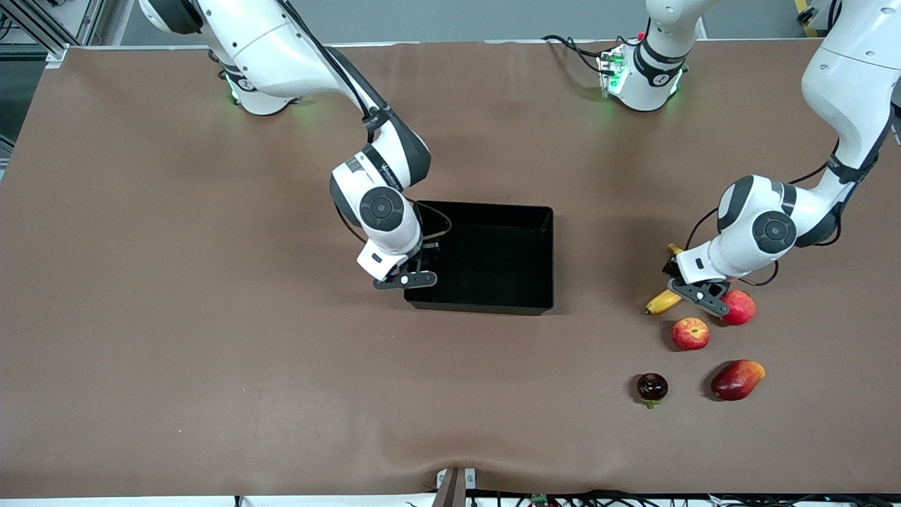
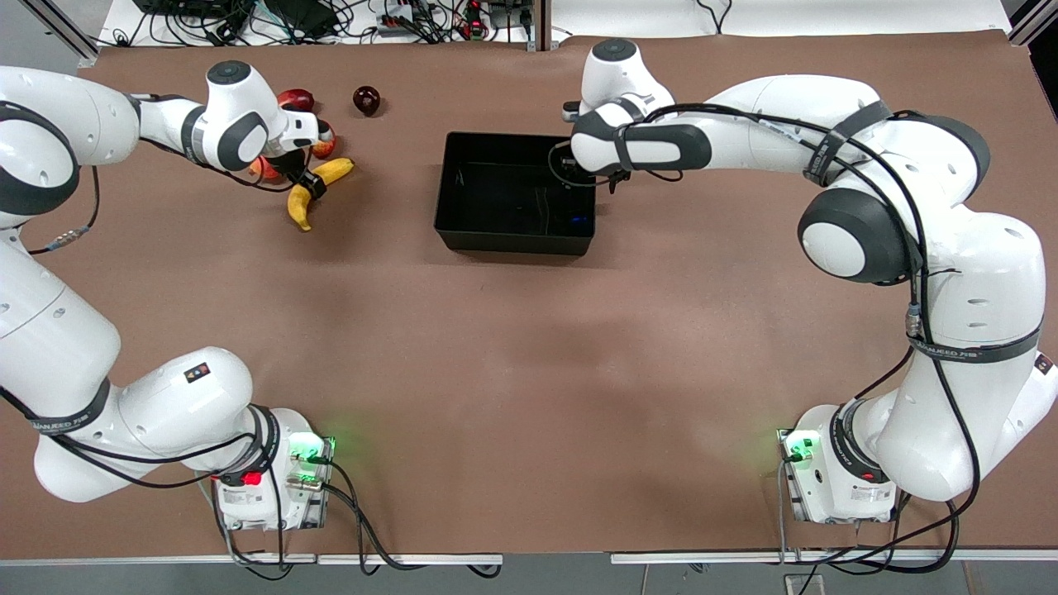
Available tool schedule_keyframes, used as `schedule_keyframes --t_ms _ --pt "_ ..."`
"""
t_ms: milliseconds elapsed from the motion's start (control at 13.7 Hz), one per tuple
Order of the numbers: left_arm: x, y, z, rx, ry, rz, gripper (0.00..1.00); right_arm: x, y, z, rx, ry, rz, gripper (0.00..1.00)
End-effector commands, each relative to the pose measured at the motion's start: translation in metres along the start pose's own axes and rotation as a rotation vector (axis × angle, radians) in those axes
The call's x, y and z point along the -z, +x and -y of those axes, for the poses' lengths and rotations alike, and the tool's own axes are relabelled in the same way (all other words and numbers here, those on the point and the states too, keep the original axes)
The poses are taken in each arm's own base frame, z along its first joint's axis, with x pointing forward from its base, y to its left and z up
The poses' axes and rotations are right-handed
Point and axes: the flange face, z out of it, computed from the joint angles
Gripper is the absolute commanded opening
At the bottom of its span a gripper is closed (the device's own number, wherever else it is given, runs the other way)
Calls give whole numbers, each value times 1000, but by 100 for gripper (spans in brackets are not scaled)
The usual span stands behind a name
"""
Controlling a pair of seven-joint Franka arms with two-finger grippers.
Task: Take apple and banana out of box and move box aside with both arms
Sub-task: 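Lower the banana by the apples while the right gripper grips the box rim, then drag the black box away with the right gripper while the left gripper withdraws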
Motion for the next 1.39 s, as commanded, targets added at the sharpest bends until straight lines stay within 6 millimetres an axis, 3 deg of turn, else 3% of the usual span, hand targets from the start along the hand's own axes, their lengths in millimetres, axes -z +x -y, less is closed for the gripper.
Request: schedule_keyframes --t_ms 0,146,366,439,659,805,1024,1098,1317 --pt "16 9 -2 -3 37 -18 100 0 -1 0 -9 -22 -18 0" --pt "44 12 -2 7 80 -26 100 0 1 -2 -14 -21 -18 0" --pt "108 30 -39 68 149 37 100 6 5 -7 -25 -17 -19 0" --pt "142 38 -48 95 181 48 100 11 5 -7 -17 -18 -22 0" --pt "226 51 -46 220 143 81 100 55 11 -26 -41 -16 -21 0" --pt "289 56 -28 307 64 106 100 88 18 -42 -66 4 -50 0" --pt "353 56 -3 370 29 63 100 138 29 -88 -113 14 -60 0" --pt "371 53 -2 383 34 66 100 155 35 -114 -114 14 -62 0" --pt "402 37 -3 421 46 99 100 196 58 -225 -124 28 -76 0"
